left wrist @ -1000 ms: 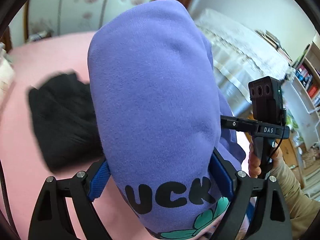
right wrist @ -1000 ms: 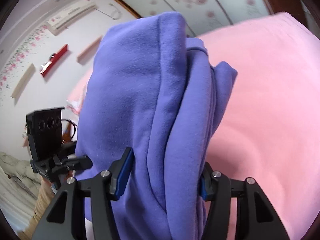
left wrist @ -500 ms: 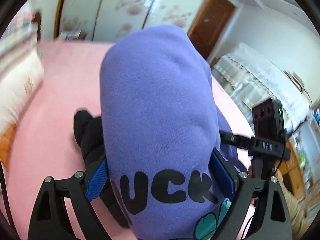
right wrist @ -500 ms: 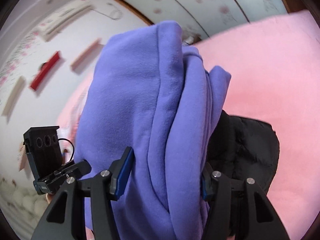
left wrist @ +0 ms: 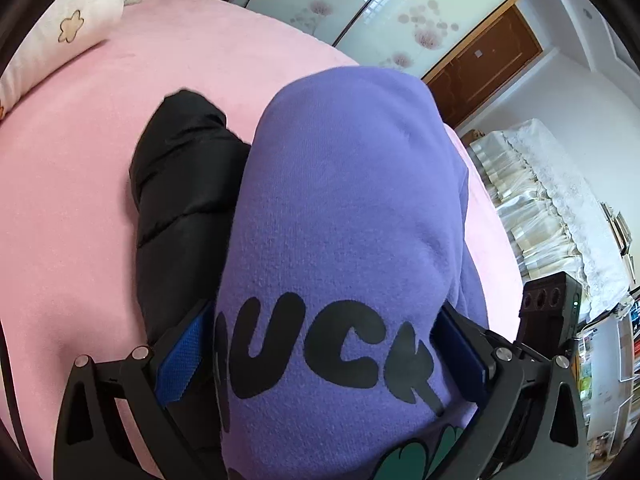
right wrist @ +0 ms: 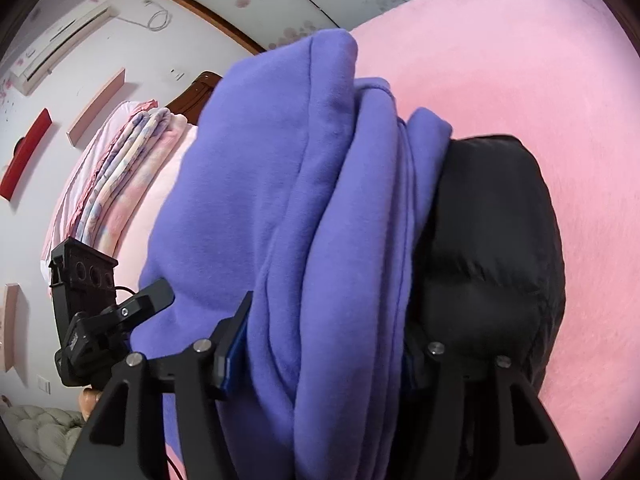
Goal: Fold large clothes
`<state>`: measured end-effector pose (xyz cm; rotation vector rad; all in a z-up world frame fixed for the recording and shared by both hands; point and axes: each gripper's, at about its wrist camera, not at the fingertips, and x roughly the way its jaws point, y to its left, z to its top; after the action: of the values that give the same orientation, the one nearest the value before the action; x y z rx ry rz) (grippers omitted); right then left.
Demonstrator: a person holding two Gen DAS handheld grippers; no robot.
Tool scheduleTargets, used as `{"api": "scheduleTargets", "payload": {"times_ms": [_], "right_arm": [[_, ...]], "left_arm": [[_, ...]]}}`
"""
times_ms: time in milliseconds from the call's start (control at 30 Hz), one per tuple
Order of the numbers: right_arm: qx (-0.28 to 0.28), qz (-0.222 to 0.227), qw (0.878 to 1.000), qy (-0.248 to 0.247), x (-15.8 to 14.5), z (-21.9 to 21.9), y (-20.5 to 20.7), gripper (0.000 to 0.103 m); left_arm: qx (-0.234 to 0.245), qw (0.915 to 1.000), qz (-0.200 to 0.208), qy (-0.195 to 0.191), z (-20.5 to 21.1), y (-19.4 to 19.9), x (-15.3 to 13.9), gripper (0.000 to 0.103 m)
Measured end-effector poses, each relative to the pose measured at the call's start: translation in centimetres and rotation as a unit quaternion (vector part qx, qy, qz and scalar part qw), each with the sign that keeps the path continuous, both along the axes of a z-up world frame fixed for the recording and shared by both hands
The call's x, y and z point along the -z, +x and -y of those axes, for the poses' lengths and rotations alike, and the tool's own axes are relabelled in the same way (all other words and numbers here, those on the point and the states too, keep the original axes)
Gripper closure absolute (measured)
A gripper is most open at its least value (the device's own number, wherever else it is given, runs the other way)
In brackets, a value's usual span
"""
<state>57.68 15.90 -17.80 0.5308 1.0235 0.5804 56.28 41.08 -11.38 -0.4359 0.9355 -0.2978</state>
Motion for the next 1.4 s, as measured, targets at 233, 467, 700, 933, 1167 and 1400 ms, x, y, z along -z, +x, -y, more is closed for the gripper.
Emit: {"api": "scheduleTargets", "payload": {"times_ms": [233, 467, 700, 933, 1167, 1400], "right_arm": [[0.004, -0.018, 1.000, -0.024, 1.5, 0.6, -0.3, 0.039], [-0.002, -0.006, 0.997, -0.077, -0.8, 0.4, -0.6, 0.026], [-0.012, 0.026, 0.992, -0.121, -5.1, 0.0, -2.0, 0.026], [-0.031, 0.071, 0.983, -0.166, -9.2, -0.3, -6.7, 0.026], [-0.042, 0.094, 0.973, -0.206, -12.8, 3.9, -15.5, 0.026], [-0.029, 0.118, 0.964, -0.237, -16.9, 9.4, -24.6, 0.026]], "left_arm": [[-0.004, 1.0000, -0.001, 0.004, 2.0, -1.1, 0.6, 0.000], [-0.033, 0.9991, 0.009, 0.027, 3.3, -1.0, -1.6, 0.000], [-0.047, 0.9838, 0.045, 0.167, 7.3, -3.1, -5.9, 0.000], [-0.026, 0.9620, 0.066, 0.264, 10.6, -7.8, -9.0, 0.000], [-0.006, 0.9515, 0.083, 0.296, 16.0, -16.0, -11.3, 0.000], [-0.002, 0.9593, 0.099, 0.265, 20.9, -25.8, -13.8, 0.000]]}}
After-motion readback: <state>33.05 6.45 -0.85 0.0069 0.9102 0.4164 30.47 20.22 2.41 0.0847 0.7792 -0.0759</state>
